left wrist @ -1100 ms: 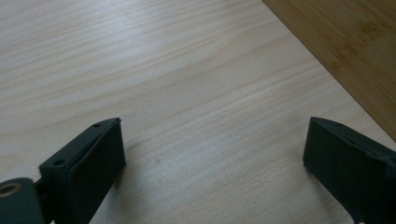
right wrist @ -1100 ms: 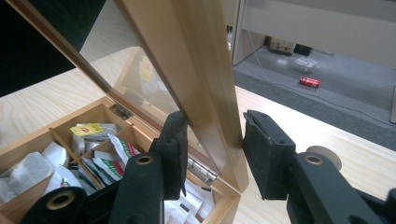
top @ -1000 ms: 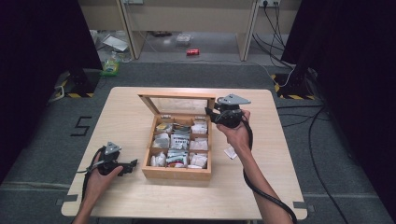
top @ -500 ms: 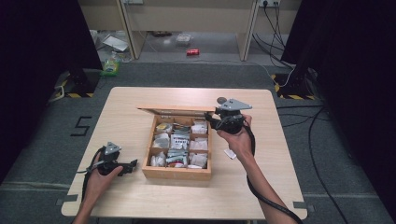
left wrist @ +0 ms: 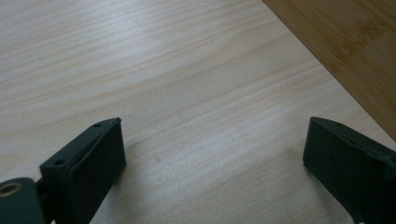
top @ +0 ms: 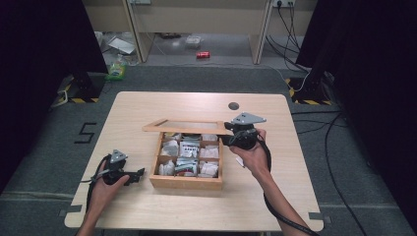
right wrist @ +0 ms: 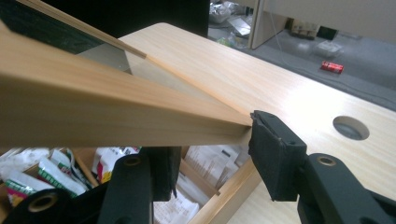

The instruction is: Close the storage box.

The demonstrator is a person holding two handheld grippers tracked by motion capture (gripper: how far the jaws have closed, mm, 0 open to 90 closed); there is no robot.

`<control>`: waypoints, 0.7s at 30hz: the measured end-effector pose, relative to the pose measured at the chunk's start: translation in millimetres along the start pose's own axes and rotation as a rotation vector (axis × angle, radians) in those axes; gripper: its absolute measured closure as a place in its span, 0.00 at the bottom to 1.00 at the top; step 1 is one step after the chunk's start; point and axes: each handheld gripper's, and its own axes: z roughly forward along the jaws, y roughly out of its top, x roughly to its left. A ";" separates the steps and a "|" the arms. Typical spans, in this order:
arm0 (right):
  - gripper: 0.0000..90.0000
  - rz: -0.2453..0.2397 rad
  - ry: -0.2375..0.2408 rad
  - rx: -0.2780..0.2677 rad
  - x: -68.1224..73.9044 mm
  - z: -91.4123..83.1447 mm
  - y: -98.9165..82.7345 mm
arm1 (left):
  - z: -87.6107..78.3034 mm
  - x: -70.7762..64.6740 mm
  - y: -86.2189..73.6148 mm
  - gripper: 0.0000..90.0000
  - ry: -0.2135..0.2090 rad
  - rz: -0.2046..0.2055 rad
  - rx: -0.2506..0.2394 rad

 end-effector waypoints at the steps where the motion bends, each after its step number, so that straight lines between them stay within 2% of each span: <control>1: 0.60 0.007 0.003 0.002 0.4 -0.4 -0.8 | -0.1 0.1 0.0 0.06 0.000 0.002 0.002; 10: 0.60 0.013 0.009 0.013 4.5 -3.2 -8.3 | 0.0 0.1 0.0 0.06 0.000 0.001 0.001; 21: 0.61 0.026 0.020 0.001 7.7 -7.2 -15.9 | 0.0 0.1 0.0 0.06 0.000 0.000 0.001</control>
